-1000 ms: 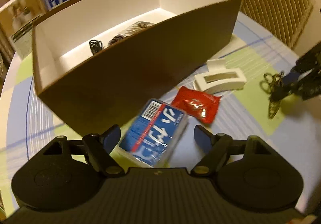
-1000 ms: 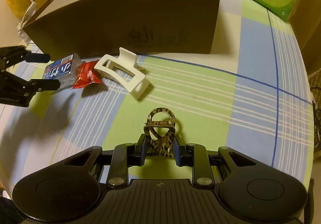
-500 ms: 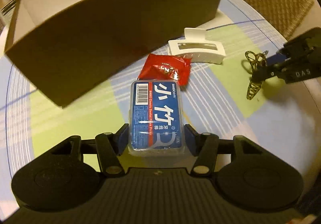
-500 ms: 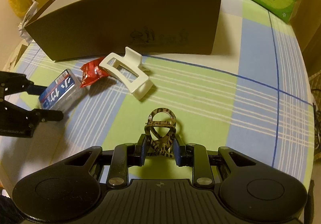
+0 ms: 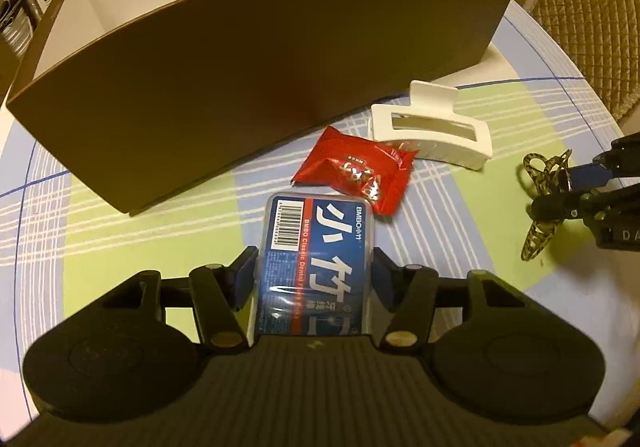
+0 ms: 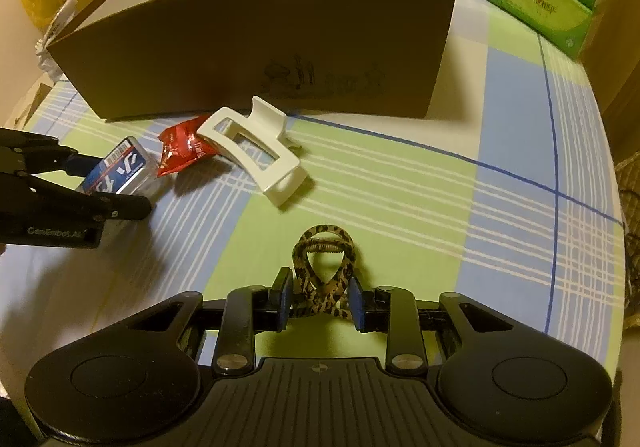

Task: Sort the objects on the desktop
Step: 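Carry the toothpick box and keychain over the open box with both grippers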

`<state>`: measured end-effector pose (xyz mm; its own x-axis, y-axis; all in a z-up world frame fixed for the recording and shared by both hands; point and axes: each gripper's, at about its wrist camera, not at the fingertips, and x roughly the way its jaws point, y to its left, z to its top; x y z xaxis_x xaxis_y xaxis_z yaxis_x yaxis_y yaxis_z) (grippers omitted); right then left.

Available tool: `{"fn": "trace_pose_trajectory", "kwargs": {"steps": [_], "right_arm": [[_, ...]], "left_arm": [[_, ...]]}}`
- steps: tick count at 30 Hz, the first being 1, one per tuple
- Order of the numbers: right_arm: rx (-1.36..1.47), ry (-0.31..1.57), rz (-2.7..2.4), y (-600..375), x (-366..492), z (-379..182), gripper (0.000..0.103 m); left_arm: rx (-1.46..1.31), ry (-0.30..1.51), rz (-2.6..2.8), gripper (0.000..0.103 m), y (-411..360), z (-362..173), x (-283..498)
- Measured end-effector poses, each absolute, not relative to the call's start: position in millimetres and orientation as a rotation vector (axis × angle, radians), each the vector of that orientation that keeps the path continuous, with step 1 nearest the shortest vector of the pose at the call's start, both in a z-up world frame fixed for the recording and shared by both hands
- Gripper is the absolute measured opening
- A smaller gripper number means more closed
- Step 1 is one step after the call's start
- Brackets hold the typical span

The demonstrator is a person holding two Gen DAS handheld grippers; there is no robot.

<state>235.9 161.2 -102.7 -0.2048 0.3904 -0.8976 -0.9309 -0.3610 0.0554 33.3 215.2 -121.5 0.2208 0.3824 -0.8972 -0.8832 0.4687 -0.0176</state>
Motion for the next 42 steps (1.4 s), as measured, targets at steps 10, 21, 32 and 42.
{"fn": "trace_pose_trajectory", "kwargs": {"steps": [10,21,32,42], "right_arm": [[-1.066,0.748,1.751,153,234,-104,0.022],[-1.023,0.745,1.86,144,228,-72,0.022],[-0.949,0.672,2.007,163,219,-16,0.022],[-0.878,0.567,2.101,206,204,31,0.022]], "left_arm": [[-0.667,1.001,1.002,0.054,206,-117,24],[-0.664,0.927,1.047,0.054,192,-82,10],[-0.606,0.816,1.061,0.054,202,-27,-3],[-0.516,0.731,1.099,0.054,246,21,-10]]}}
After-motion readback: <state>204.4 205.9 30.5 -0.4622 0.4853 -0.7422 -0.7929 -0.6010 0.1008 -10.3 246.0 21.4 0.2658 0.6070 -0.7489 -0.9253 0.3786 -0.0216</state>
